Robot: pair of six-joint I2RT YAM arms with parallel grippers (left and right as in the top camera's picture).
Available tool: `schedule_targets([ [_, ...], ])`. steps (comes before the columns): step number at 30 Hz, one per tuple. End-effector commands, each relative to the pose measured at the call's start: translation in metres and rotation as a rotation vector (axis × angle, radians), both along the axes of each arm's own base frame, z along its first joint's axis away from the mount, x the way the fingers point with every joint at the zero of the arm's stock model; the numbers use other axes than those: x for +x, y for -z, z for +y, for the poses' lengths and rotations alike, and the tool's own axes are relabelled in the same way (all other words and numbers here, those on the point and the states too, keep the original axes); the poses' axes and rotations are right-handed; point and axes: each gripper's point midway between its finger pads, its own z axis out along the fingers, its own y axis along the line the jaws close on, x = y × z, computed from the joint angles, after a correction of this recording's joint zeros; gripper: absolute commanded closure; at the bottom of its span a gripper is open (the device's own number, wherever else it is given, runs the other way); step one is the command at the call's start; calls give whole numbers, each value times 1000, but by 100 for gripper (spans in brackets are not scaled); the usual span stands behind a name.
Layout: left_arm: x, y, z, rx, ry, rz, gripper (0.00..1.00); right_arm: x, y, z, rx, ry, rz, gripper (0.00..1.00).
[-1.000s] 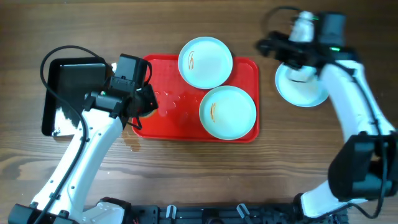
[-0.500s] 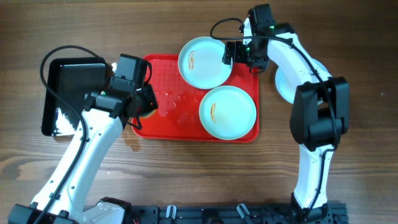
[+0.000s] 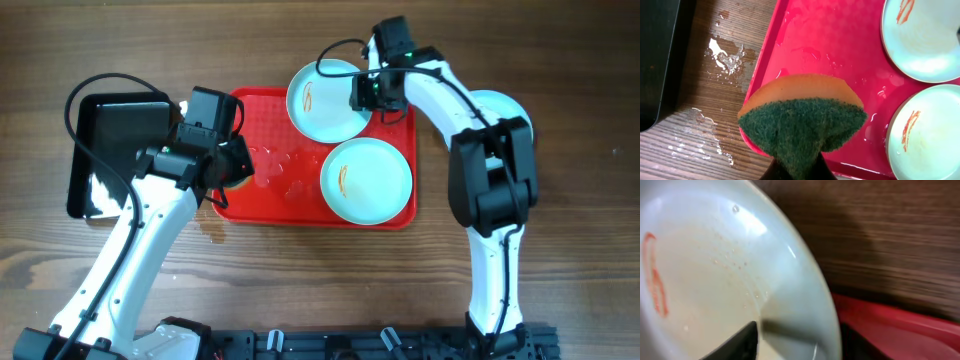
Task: Clean dirty plates on tray and stack at the side
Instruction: 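Return the right gripper to the tray and grasp the top plate's rim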
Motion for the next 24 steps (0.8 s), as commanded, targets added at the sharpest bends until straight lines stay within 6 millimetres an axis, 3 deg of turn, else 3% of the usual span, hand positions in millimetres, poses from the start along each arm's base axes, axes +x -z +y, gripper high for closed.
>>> schedule_targets([
  [1,1,-5,0,-15,-10,-15,96,0,12,-1,-54,7,3,83],
  [8,1,-3,0,-14,-9,-10,96,-14,-4,42,10,-81,-8,96],
  [12,2,5,-1,-7,-10,16,96,-32,-8,79,61,-138,8,96],
  [17,9,18,0,16,-13,38,96,-52,-10,110,120,-169,49,96],
  [20,18,28,-2,17,-13,44,96,-69,-7,118,131,-125,127,96],
  [24,26,47,-4,26,-12,73,96,-91,2,115,92,-111,209,96],
])
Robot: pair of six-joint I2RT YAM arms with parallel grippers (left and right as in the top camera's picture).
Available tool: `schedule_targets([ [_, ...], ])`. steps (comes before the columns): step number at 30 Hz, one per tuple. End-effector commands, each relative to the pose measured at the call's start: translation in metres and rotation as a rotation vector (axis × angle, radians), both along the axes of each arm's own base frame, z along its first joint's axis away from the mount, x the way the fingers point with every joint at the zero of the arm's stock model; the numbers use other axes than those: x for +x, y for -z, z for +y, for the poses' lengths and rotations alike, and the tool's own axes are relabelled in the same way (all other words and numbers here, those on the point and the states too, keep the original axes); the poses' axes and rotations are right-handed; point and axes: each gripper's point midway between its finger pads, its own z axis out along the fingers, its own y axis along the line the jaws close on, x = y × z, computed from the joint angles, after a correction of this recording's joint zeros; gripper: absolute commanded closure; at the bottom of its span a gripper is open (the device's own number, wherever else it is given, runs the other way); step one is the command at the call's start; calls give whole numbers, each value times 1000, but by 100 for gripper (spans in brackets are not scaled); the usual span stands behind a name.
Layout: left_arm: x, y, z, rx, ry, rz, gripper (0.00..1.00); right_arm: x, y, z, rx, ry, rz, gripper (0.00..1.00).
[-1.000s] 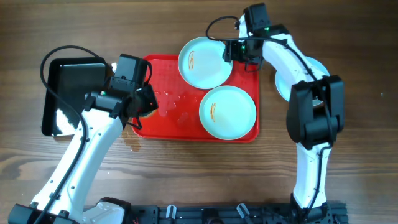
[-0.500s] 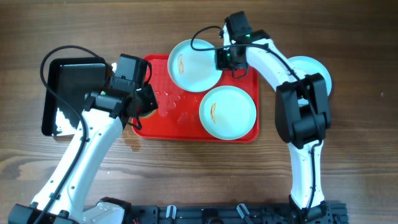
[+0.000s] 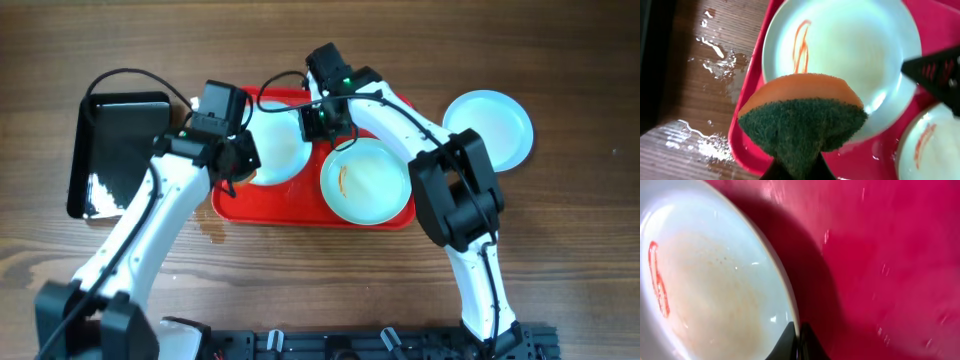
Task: Clean dirty plates on tray and stack at the side
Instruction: 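Return the right gripper to the tray and grasp the top plate's rim, then move the sponge with the left gripper onto the top plate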
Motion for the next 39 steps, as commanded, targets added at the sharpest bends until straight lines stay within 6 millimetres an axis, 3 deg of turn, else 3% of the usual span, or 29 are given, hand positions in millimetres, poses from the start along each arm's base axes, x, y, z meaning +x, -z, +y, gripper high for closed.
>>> schedule_targets([
  [1,7,19,1,16,-9,37,96,-17,7,0,-3,51,89,96],
  [6,7,43,1,41,13,102,96,-32,23,-9,-34,49,137,96],
  [12,15,69,-4,37,17,133,96,-44,25,-14,-58,23,172,96],
  [19,34,72,-26,-57,93,75,96,-62,26,-24,-96,-50,222,96],
  [22,40,69,-41,-113,179,48,96,-62,25,-22,-87,-53,226,96],
  [25,39,73,-42,-117,178,58,96,-64,24,-19,-63,-81,225,96],
  [32,26,107,-42,-122,180,151,96,-61,24,-18,-59,-78,218,96],
  [39,27,125,-49,-153,188,167,96,-60,24,-17,-56,-78,213,96],
])
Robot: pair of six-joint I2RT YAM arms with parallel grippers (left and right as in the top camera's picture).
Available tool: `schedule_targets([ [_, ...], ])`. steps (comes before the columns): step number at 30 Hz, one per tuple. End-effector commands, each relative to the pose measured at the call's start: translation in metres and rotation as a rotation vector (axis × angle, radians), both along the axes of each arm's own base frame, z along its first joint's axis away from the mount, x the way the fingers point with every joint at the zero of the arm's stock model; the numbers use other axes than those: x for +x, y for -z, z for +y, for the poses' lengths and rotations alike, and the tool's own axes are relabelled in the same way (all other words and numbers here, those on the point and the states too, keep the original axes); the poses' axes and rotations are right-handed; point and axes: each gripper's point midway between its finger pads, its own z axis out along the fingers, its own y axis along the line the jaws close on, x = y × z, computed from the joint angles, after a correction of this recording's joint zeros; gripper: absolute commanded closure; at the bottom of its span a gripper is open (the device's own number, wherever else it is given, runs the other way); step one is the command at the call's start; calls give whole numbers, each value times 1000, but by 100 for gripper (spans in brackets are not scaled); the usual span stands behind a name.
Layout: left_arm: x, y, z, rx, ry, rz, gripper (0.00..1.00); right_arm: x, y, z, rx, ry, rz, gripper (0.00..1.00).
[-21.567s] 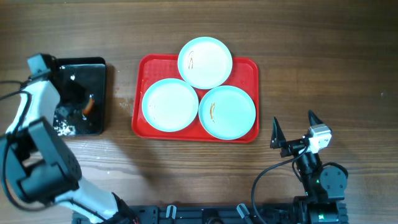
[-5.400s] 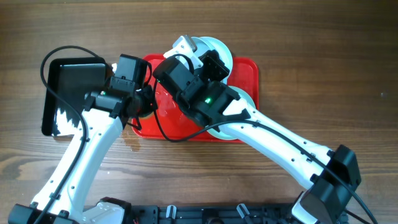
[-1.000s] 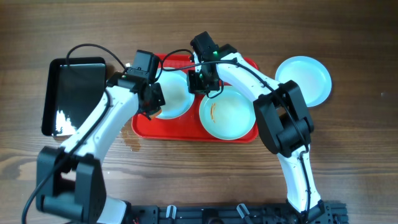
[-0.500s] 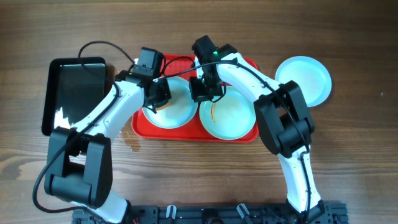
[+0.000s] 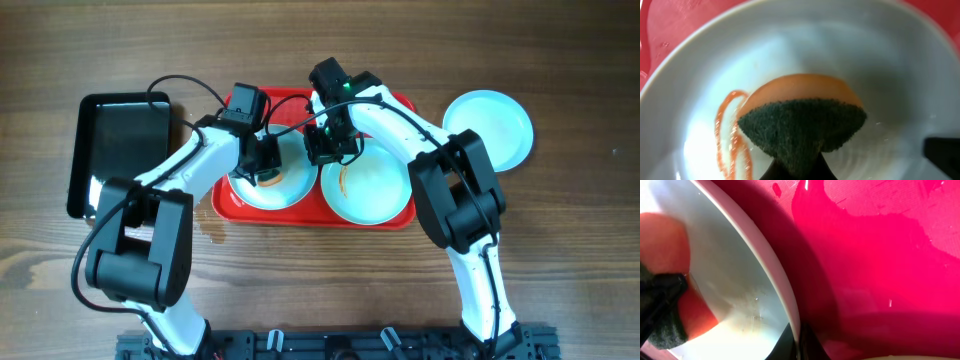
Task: Clean dirty plates on tray and stack at the side
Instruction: 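Move the sponge with the left gripper onto the top plate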
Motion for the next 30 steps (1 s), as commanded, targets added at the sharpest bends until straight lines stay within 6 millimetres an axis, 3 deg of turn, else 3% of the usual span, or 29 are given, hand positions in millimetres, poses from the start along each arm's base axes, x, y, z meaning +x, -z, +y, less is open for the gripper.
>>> schedule_targets([
  [1,-6,21,-2,-8,20,39,96,-8,13,-5,-27,-21,15,96],
  [4,-11,31,10,59,7,66,96,-8,13,-5,-27,-22,16,96],
  [7,-18,40,37,214,-19,95,96,-7,13,-5,-27,-22,15,96],
  [11,-19,34,80,461,-53,79,96,-7,13,-5,-25,-21,12,96],
  [15,-14,27,98,566,-72,45,96,-6,13,-4,-23,-22,7,96],
  [21,1,3,81,520,-118,-17,96,-4,13,-3,-19,-21,1,96],
  [26,15,-36,44,426,-79,-130,96,-4,13,-3,-18,-22,0,96],
  [30,9,-34,23,363,-36,-120,96,-4,13,-3,-18,-21,0,96],
])
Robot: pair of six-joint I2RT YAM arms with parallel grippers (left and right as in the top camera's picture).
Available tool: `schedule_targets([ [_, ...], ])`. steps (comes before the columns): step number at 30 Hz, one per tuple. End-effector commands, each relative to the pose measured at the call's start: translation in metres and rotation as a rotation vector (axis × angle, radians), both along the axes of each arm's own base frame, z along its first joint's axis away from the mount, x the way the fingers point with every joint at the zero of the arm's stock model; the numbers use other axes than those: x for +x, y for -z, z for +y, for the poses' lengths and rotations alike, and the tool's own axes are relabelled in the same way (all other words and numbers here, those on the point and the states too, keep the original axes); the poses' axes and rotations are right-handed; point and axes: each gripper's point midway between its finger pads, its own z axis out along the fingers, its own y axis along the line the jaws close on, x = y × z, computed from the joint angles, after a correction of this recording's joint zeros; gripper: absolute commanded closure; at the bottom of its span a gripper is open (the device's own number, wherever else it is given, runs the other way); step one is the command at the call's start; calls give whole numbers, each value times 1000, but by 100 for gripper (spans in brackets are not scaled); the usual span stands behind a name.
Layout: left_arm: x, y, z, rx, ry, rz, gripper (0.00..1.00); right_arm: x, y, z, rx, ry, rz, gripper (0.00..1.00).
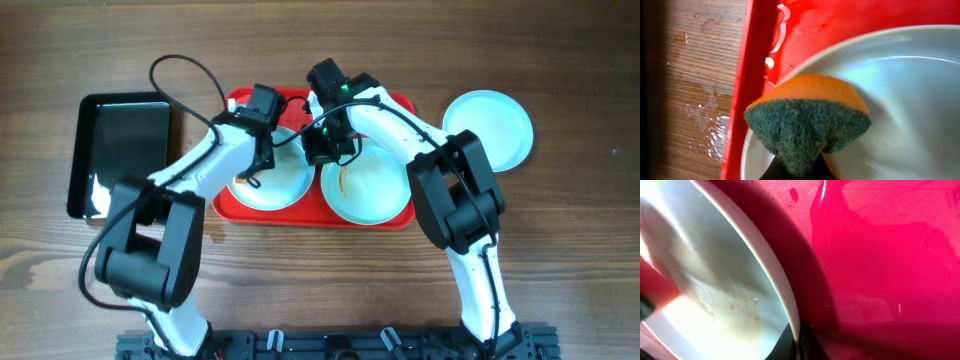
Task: Clean dirty plates on tray and stack at the side
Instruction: 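Move the sponge with the left gripper onto the top plate, then scrub the top plate with the sponge while the right gripper holds it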
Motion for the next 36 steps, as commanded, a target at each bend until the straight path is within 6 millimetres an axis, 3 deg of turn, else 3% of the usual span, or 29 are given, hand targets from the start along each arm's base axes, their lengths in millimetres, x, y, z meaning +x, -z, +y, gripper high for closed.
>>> schedule_targets([
  [1,5,-14,-28,-98,28,-39,96,-5,13,-9,-38,-13,11,96],
  [9,-16,37,-65,-315,74,91,96,-6,13,-9,-40,-14,14,96],
  [13,-21,50,-60,-284,71,126,96,-6,13,-9,-40,-14,14,96],
  [16,-25,51,-40,-186,48,134,96,-6,13,-10,-41,-14,15,96],
  [21,-34,40,19,121,-1,144,96,-6,13,-9,-40,-14,15,96],
  [25,-35,28,47,266,-24,137,96,-6,13,-9,-40,-14,14,96],
  [29,-25,18,46,273,-33,96,96,-5,13,-9,-40,-14,13,96],
  [36,8,-30,21,120,-146,-108,96,-5,13,-9,-40,-13,13,96],
])
